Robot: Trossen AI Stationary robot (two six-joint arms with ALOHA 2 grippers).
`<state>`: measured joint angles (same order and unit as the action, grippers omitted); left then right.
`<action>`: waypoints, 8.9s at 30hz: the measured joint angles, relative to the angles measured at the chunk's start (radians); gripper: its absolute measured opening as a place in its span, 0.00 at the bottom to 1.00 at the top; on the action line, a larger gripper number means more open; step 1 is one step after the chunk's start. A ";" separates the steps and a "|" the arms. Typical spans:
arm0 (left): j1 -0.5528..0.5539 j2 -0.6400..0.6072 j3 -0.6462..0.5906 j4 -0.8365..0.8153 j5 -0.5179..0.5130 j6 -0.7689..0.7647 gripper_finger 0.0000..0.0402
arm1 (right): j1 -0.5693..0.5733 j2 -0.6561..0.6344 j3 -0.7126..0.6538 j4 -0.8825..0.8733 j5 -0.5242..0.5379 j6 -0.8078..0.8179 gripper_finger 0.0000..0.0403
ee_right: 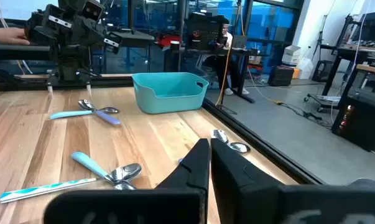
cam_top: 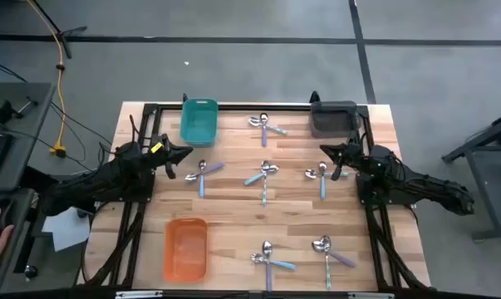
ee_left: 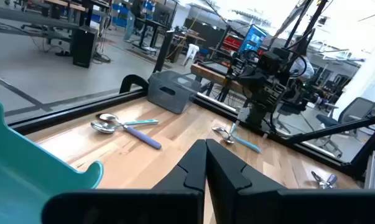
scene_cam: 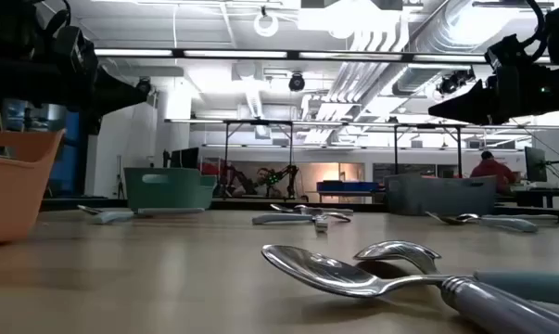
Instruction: Sort silverware by color (type)
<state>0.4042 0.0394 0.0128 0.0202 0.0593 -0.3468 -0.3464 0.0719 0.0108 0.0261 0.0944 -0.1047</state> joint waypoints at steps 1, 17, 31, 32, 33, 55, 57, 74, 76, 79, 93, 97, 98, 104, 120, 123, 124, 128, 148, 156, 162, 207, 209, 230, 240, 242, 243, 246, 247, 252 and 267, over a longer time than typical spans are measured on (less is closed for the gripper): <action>0.000 0.000 0.000 0.000 0.000 0.000 0.00 | 0.000 0.000 0.000 0.000 0.000 0.000 0.00; 0.000 0.000 0.000 0.000 0.000 0.000 0.00 | 0.000 0.000 0.000 0.000 0.000 0.000 0.00; 0.000 0.000 0.000 0.000 0.000 0.000 0.00 | 0.000 0.000 0.000 0.000 0.000 0.000 0.00; 0.000 0.000 0.000 0.000 0.000 0.000 0.00 | 0.000 0.000 0.000 0.000 0.000 -0.004 0.00; 0.000 0.000 0.000 0.000 0.000 0.000 0.00 | 0.000 0.000 0.000 0.000 0.000 -0.009 0.00; 0.000 0.000 0.000 0.000 0.000 0.000 0.00 | -0.001 0.000 0.000 0.211 0.014 0.418 0.00; 0.000 0.000 0.000 0.000 0.000 0.000 0.00 | 0.000 0.000 0.000 0.255 0.004 0.419 0.00; 0.000 0.000 0.000 0.000 0.000 0.000 0.00 | 0.068 0.109 0.000 0.293 -0.068 0.209 0.00; 0.000 0.000 0.000 0.000 0.000 0.000 0.00 | 0.068 0.142 0.000 0.293 -0.069 0.233 0.01; 0.000 0.000 0.000 0.000 0.000 0.000 0.00 | 0.068 0.195 0.000 0.293 -0.077 0.235 0.03; 0.000 0.000 0.000 0.000 0.000 0.000 0.00 | 0.068 0.391 0.001 0.423 -0.114 0.148 0.18; 0.000 0.000 0.000 0.000 0.000 0.000 0.00 | 0.068 0.433 0.006 0.450 -0.145 0.148 0.26; 0.000 0.000 0.000 0.000 0.000 0.000 0.00 | 0.068 0.445 0.018 0.430 -0.148 0.148 0.28; 0.000 0.000 0.000 0.000 0.000 0.000 0.00 | 0.068 0.542 0.193 0.121 -0.148 0.149 0.41; 0.000 0.000 0.000 0.000 -0.001 0.000 0.00 | 0.132 0.944 0.494 -0.524 -0.045 0.261 0.36; 0.000 0.000 0.000 0.000 -0.001 0.000 0.00 | 0.140 1.022 0.523 -0.547 -0.045 0.235 0.36; 0.000 0.000 0.000 0.000 -0.001 0.000 0.00 | 0.140 1.044 0.535 -0.557 -0.046 0.220 0.36; 0.000 0.000 0.000 0.000 -0.002 0.000 0.00 | 0.139 1.140 0.589 -0.635 -0.045 0.174 0.36; 0.000 0.000 0.000 0.000 -0.004 0.001 0.00 | 0.109 1.429 0.693 -0.774 -0.046 0.060 0.34; 0.000 0.000 0.000 0.000 -0.014 0.042 0.00 | 0.085 1.437 0.694 -0.772 -0.059 0.062 0.18; 0.000 0.000 0.000 -0.001 -0.028 0.124 0.00 | 0.085 1.438 0.692 -0.770 -0.048 0.061 0.03; 0.000 0.000 0.000 -0.004 -0.027 0.200 0.00 | 0.059 1.810 1.388 0.121 -0.238 0.304 0.00; 0.000 0.000 0.000 -0.004 -0.027 0.201 0.00 | 0.030 1.886 1.497 0.121 -0.247 0.345 0.00; 0.000 0.000 0.000 -0.005 -0.028 0.210 0.00 | -0.118 2.461 2.247 -0.090 -0.384 0.576 0.00; 0.000 0.000 0.000 -0.004 -0.030 0.210 0.00 | -0.100 2.464 2.246 -0.135 -0.379 0.551 0.00; 0.000 0.000 0.000 -0.004 -0.031 0.210 0.00 | -0.099 2.464 2.246 -0.135 -0.364 0.544 0.00; 0.000 0.000 0.000 -0.004 -0.030 0.210 0.00 | -0.098 2.464 2.246 -0.137 -0.364 0.543 0.00; 0.000 0.000 0.000 -0.004 -0.031 0.210 0.00 | -0.091 2.469 2.246 -0.138 -0.364 0.541 0.00; 0.000 0.000 0.000 -0.004 -0.031 0.210 0.00 | -0.089 2.474 2.246 -0.134 -0.364 0.540 0.00; 0.000 0.000 0.000 -0.004 -0.030 0.210 0.00 | -0.083 2.527 2.246 -0.115 -0.364 0.560 0.00; 0.000 0.000 0.000 -0.004 -0.030 0.210 0.00 | -0.085 2.547 2.245 -0.111 -0.343 0.554 0.00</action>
<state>0.4042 0.0395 0.0128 0.0158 0.0292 -0.1371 -0.4310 2.6190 2.2562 -0.0847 -0.2484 0.4490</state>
